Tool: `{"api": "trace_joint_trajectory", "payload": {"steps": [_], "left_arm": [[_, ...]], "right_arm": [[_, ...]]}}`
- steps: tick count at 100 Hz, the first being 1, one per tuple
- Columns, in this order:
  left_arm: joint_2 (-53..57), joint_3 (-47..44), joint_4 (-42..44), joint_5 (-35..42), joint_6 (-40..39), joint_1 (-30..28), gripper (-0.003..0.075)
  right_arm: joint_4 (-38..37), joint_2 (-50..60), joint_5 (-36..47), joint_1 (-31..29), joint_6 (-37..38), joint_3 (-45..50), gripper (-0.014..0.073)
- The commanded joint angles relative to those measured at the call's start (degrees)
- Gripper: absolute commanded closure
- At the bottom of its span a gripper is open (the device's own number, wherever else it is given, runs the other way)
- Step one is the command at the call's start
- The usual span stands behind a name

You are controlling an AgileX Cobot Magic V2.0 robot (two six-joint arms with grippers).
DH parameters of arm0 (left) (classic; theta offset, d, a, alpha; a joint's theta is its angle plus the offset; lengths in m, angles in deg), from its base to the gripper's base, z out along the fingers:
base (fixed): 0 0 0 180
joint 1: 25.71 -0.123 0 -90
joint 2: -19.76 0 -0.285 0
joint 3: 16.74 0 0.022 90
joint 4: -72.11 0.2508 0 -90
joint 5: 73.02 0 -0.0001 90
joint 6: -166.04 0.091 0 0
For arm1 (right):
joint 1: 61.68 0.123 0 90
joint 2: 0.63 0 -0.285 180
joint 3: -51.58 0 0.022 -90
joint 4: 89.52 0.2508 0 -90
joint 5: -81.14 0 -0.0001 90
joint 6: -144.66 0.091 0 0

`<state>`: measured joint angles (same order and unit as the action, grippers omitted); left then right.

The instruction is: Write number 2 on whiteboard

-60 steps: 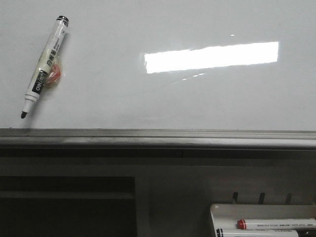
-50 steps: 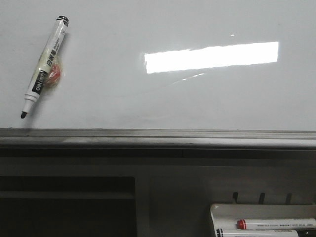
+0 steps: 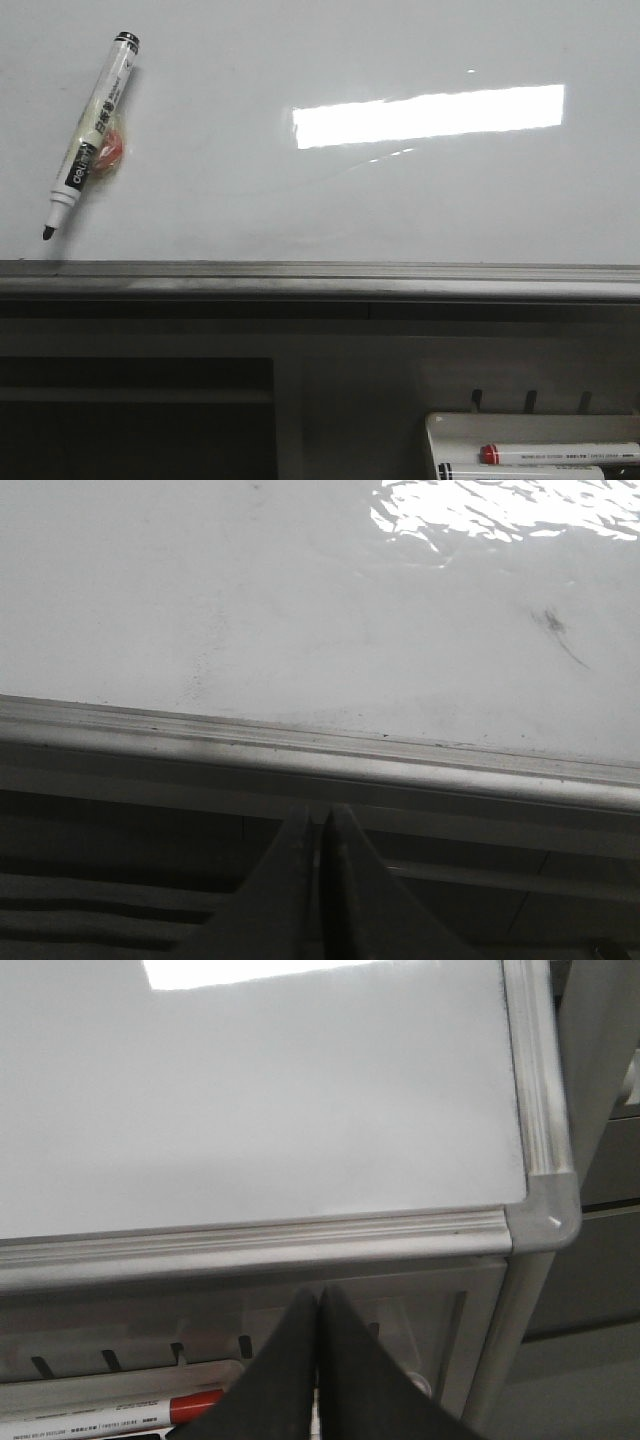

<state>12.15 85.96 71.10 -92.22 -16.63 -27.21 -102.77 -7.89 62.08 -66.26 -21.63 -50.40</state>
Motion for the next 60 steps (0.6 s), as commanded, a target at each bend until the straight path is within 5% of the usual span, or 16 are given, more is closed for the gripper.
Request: {"api": "trace_joint_trajectory", "payload": {"steps": [1,23,39,60], "left_arm": [[1.63,-0.63,-0.57,3.02,-0.41,-0.07,0.0741],[1.63,-0.63,-0.59,3.73,-0.41,-0.07,0.0741],[1.63,-0.63,-3.82,11.76,-0.41,-0.07,0.0741],[1.63,-0.63,-4.44,18.77,-0.28,-0.07,0.0741]], "right_arm": [[-0.31,1.25,1.07,0.13,-0.11,1.37,0.0645],[-0.31,1.25,1.07,0.13,-0.11,1.37,0.0645],[-0.61,1.25,1.97,0.13,-0.11,1.37,0.0645],[-0.61,1.25,17.98,0.13,-0.11,1.37,0.0645]]}}
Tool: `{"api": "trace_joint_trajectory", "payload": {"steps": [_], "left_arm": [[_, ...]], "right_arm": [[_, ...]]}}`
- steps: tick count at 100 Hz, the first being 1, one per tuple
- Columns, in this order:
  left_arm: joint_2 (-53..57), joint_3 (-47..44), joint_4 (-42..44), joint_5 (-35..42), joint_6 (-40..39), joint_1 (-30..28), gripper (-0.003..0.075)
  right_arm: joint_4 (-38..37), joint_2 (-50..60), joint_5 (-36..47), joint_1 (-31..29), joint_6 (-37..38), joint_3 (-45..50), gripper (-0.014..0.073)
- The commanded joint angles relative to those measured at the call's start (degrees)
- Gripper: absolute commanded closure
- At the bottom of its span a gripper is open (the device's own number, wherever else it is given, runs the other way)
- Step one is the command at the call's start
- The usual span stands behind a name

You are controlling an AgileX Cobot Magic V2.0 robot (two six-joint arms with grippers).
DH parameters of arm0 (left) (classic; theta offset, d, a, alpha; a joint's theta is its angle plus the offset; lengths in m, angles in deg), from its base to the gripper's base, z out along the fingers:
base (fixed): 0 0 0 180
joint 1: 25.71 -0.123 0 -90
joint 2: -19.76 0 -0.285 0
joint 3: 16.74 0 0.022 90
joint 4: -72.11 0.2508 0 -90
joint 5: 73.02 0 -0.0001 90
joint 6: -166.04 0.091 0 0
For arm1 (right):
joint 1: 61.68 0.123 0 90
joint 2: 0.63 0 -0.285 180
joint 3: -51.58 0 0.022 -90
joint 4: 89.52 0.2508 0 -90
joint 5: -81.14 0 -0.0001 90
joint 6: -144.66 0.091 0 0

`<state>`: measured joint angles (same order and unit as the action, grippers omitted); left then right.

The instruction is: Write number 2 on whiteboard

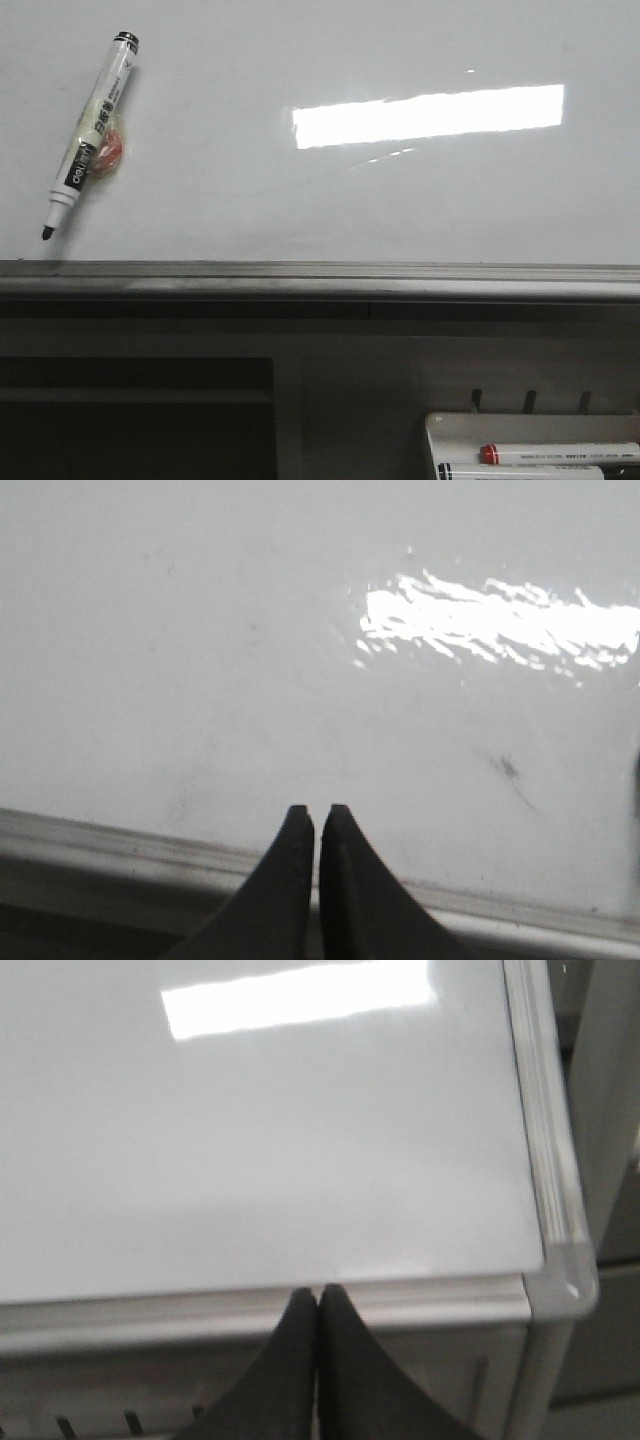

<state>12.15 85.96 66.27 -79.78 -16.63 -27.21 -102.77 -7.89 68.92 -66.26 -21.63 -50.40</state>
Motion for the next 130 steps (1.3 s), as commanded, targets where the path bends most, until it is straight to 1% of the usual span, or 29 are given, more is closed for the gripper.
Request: {"api": "trace_joint_trajectory", "payload": {"steps": [1,5,12,38,47,58,62,68,72,77,91,96,104,111,119,124,130], "left_arm": [[1.63,-0.63,0.79,6.33,-0.27,-0.07,0.0741],[1.63,-0.63,2.8,6.2,-0.27,-0.07,0.0741],[1.63,-0.63,2.93,6.2,-0.27,-0.07,0.0741],[1.63,-0.63,2.83,6.32,-0.27,-0.07,0.0741],[1.63,-0.63,2.83,8.75,-0.27,-0.07,0.0741],[1.63,-0.52,2.8,9.82,-0.27,-0.07,0.0741],[1.63,-0.52,1.83,10.25,-0.51,-0.07,0.0741],[1.63,-0.06,-1.9,10.38,-0.51,-0.07,0.0741],[1.63,0.84,-3.84,10.2,-0.51,-0.07,0.0741],[1.63,1.94,-4.36,9.59,-0.51,-0.07,0.0741],[1.18,6.53,-3.48,5.19,-0.51,-0.07,0.0741],[0.55,8.44,-4.56,3.54,-0.51,-0.07,0.0741],[-0.83,12.62,-4.83,-2.85,-0.51,0.04,0.0741],[-2.61,15.92,-2.68,-9.53,-0.18,0.04,0.0741],[-5.39,19.49,-1.25,-17.6,5.0,0.04,0.0741],[-6.88,20.84,-1.25,-20.35,7.71,0.04,0.0741],[-8.86,22.0,-2.3,-22.02,8.18,0.04,0.0741]], "right_arm": [[-0.61,1.25,12.22,0.13,-0.11,1.37,0.0645],[-0.61,1.25,15.41,0.13,-0.11,1.37,0.0645],[-0.61,1.25,18.49,0.13,-0.11,1.37,0.0645],[-0.61,1.25,22.38,0.13,-0.11,1.37,0.0645],[-0.61,1.25,22.55,0.13,-0.11,1.37,0.0645],[0.22,1.25,21.24,0.13,0.13,1.26,0.0645],[1.85,1.25,21.24,0.13,1.54,1.06,0.0645],[5.73,1.16,20.99,0.13,5.3,-0.01,0.0645],[6.09,0.86,20.15,0.13,6.61,-0.88,0.0645],[6.09,0.51,17.15,0.13,6.9,-2.78,0.0645],[5.98,-1.39,1.69,0.13,6.9,-10.79,0.0645],[5.98,-2.53,-3.68,0.13,6.9,-14.12,0.0645],[6.39,-4.9,-10.62,0.13,6.9,-18.66,0.0645],[7.37,-7.07,-16.9,0.13,6.52,-22.76,0.0645],[8.48,-9.77,-23.97,0.13,3.76,-27.21,0.0645],[8.92,-10.96,-26.97,0.13,2.69,-29.28,0.0645],[10.04,-12.26,-29.23,0.13,2.69,-31.04,0.0645]]}}
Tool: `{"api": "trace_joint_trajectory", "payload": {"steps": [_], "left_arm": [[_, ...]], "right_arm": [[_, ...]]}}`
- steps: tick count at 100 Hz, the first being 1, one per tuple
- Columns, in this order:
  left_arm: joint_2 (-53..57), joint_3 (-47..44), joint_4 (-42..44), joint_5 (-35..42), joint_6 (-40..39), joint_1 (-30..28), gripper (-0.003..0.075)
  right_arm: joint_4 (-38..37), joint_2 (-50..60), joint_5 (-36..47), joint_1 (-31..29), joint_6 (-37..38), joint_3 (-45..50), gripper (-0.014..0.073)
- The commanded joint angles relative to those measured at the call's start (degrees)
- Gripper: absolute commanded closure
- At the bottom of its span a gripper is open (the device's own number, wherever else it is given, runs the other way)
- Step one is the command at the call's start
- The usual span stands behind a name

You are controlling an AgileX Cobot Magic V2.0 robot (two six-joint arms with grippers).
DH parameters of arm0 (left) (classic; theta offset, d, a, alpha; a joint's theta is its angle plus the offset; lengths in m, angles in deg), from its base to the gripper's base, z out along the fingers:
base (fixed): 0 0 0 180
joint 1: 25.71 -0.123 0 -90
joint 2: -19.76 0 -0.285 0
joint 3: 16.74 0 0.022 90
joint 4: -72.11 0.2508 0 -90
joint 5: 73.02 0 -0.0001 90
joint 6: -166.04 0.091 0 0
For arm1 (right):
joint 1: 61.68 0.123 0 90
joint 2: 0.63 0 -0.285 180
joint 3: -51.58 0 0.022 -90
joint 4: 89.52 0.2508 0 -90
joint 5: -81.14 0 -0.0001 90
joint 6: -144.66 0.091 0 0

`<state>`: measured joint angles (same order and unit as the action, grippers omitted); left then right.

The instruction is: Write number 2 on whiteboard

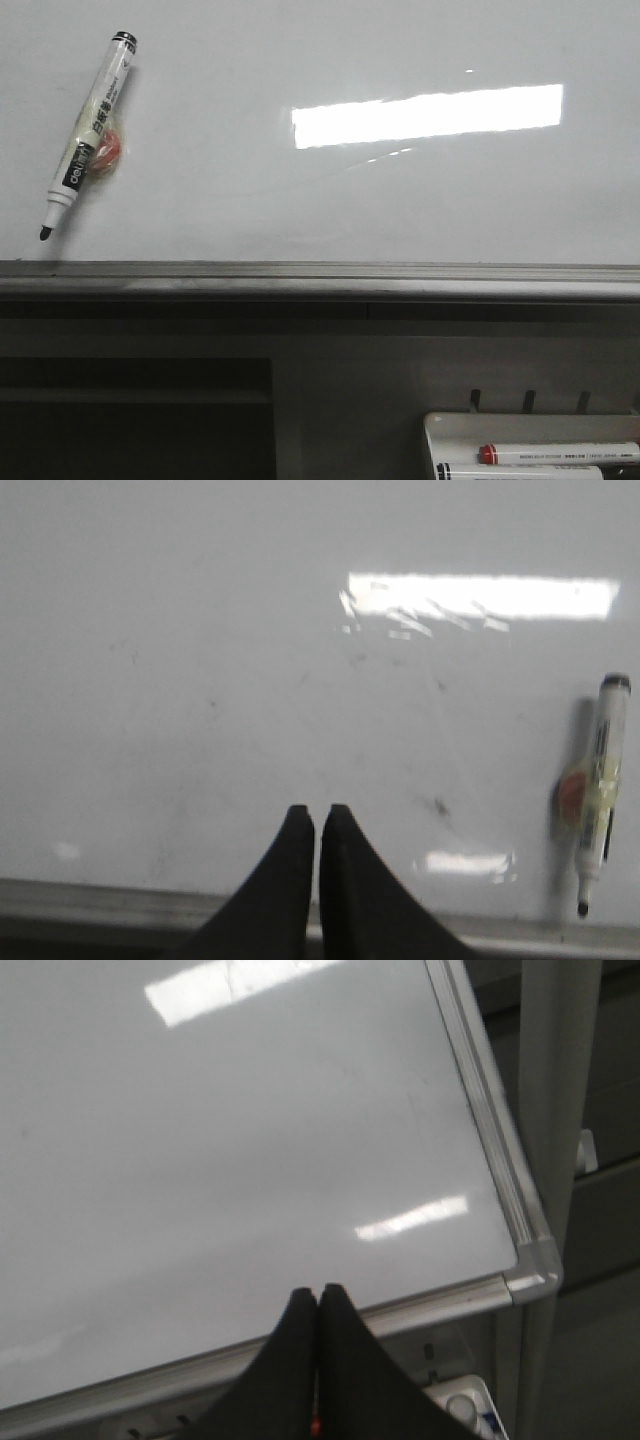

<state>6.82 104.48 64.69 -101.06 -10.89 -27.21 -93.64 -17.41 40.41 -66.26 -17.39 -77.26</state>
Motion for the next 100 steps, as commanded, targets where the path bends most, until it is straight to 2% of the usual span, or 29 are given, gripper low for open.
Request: {"api": "trace_joint_trajectory", "payload": {"steps": [1,11,21,28,32,40,47,77,86,100], "left_arm": [[-3.74,3.51,-1.17,-0.68,2.44,0.04,0.0741],[-6.07,4.29,-6.0,-0.76,4.58,0.16,0.0738],[-7.56,4.32,-14.65,0.17,14.8,1.09,0.0677],[-8.51,4.32,-22.06,0.33,24.97,2.74,0.0566],[-9.04,4.32,-28.82,0.86,29.73,4.32,0.0468],[-10.14,4.18,-39.07,2.63,33.98,6.5,0.0322],[-11.57,3.73,-46.48,4.92,35.75,8.19,0.0255],[-18.69,3.49,-51.9,10.51,42.01,9.61,0.0262],[-21.12,3.49,-56.01,10.35,47.87,9.61,0.0262],[-25.45,3.49,-65.91,8.73,61.22,9.61,0.0262]], "right_arm": [[1.31,-2.84,-0.88,0.13,-1.56,-4.51,0.0645],[4.88,-3.13,-1.25,0.13,-1.56,-5.09,0.0645],[7.33,-3.13,-1.25,0.13,-1.56,-5.09,0.0645],[7.33,-3.13,-1.36,0.13,-1.56,-5.09,0.0645],[7.33,-3.13,-1.5,0.13,-1.56,-5.09,0.0645],[7.33,-3.13,-1.62,0.13,-1.56,-5.09,0.0645],[7.33,-3.13,-1.24,0.13,-1.56,-5.09,0.0645],[6.02,-3.13,1.5,2.94,-1.65,-4.99,0.0645],[5.11,-3.13,1.5,4.09,-1.77,-4.99,0.0645],[5.11,-3.13,1.16,4.23,-1.77,-4.99,0.0645]]}}
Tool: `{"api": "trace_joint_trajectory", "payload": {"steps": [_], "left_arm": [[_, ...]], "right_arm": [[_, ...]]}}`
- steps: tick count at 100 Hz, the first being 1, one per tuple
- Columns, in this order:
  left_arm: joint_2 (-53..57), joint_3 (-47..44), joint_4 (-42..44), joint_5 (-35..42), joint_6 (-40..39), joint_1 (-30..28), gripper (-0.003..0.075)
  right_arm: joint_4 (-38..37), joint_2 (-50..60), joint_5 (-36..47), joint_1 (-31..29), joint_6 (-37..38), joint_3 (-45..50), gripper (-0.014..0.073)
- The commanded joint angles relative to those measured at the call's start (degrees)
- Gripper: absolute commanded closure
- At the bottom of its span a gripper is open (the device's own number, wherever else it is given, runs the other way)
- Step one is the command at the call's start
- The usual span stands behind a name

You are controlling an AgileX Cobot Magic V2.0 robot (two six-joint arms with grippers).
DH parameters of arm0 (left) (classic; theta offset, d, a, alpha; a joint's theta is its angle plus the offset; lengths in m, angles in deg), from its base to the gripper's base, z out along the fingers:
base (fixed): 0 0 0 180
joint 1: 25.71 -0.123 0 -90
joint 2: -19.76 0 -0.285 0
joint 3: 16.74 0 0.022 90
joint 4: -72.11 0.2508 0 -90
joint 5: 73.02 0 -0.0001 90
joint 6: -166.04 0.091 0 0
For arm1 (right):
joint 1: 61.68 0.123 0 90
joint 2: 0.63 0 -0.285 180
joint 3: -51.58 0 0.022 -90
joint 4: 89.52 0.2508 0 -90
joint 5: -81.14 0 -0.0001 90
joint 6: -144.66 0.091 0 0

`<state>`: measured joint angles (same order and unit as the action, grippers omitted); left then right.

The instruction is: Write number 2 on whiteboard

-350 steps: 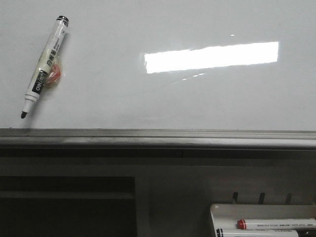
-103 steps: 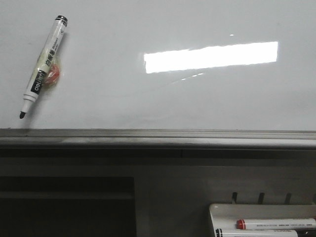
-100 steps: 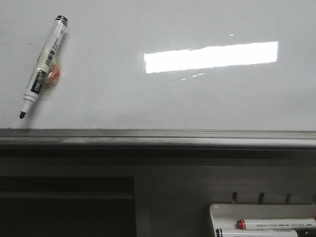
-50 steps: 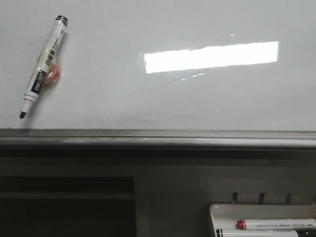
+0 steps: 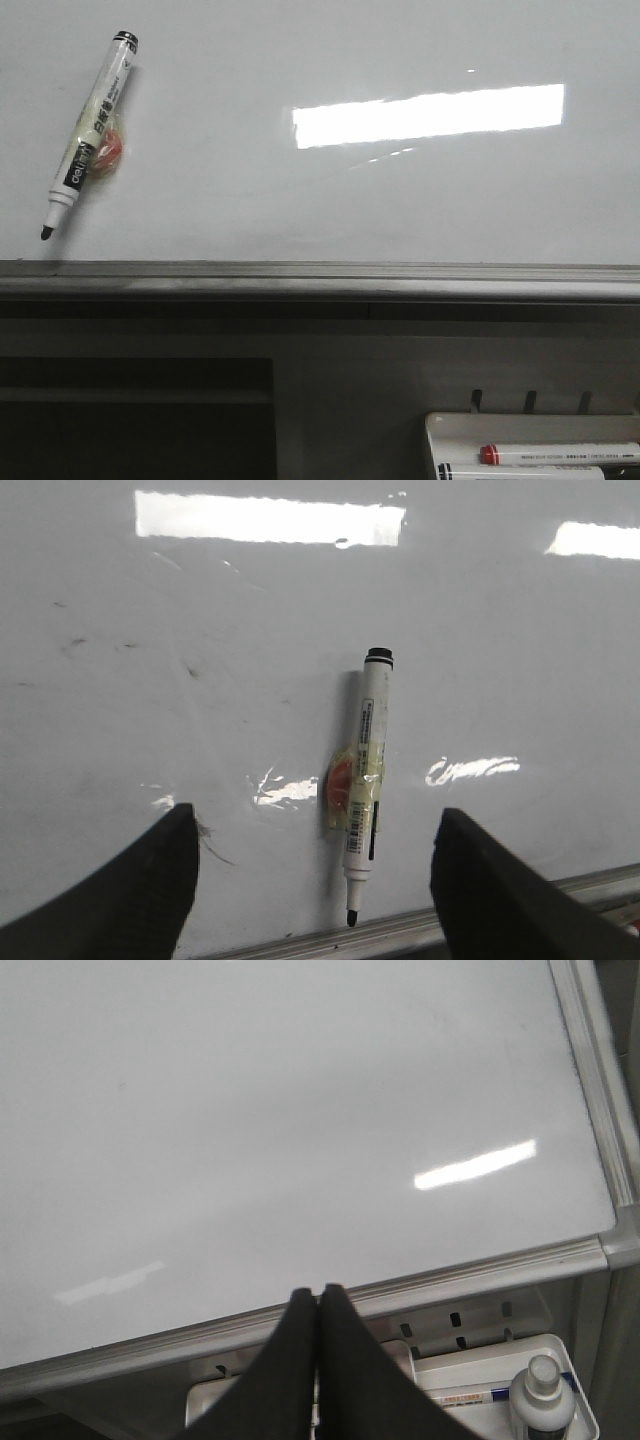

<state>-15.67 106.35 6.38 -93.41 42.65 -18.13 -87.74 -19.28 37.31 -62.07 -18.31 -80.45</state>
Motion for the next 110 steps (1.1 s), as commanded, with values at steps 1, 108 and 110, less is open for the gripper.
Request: {"api": "trace_joint_trajectory", "payload": {"steps": [1,108,110], "left_arm": [[-3.19,1.62,-8.09,1.07,8.33,0.53,0.0262],[-7.99,5.45,55.58,12.99,-54.36,22.78,0.0283],[-8.12,5.45,59.58,13.89,-58.16,24.93,0.0283]], "right_arm": [[-0.78,-1.26,4.25,0.04,-0.85,-1.8,0.0645],[-0.78,-1.26,2.69,0.04,-0.85,-1.8,0.0645],[-0.78,-1.26,2.69,0.04,-0.85,-1.8,0.0645]]}}
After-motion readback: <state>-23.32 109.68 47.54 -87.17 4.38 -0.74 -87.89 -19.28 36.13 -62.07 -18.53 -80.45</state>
